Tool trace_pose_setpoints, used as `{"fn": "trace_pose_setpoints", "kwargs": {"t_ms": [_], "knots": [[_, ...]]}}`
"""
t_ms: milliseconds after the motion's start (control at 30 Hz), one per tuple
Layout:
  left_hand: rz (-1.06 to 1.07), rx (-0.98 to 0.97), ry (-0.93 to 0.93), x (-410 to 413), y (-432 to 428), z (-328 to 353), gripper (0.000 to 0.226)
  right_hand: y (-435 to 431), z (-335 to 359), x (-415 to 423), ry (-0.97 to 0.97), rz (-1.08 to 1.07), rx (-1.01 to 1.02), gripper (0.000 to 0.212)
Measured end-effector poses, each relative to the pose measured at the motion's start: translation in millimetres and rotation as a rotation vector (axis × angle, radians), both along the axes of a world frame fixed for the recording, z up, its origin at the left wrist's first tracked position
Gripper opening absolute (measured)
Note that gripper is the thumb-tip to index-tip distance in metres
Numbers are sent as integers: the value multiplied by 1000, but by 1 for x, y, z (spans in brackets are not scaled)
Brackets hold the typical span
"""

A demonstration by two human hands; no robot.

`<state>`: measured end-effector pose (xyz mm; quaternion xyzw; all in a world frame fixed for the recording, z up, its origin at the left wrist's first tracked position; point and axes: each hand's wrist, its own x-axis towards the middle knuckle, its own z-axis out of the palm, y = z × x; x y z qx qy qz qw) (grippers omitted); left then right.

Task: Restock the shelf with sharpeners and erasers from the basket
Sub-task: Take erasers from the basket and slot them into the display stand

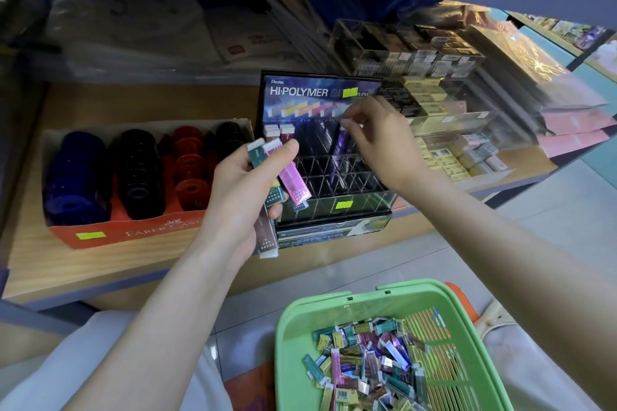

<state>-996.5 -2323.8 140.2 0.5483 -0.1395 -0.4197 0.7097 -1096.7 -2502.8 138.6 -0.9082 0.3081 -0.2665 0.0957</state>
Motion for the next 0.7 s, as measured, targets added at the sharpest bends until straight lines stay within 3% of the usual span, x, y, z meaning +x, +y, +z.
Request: {"fn": "trace_pose_setpoints", "kwargs": {"t_ms": [133, 267, 400, 533, 700], "knots": [[-4, -17, -15, -8, -3, 0, 11, 59, 14, -18, 8, 152, 543, 24], [-20, -1, -87, -19, -8, -2, 18, 89, 9, -35, -50, 228, 909, 9], [-52, -11, -127, -31, -10, -4, 25, 97, 4, -46, -173, 181, 996, 5], [-124, -68, -83, -38, -9, -3, 15, 102, 0, -52, -275, 150, 989, 6], [-178, -23, -160, -42, -5, -3, 3, 101, 2, -57, -334, 140, 1035, 8]]}}
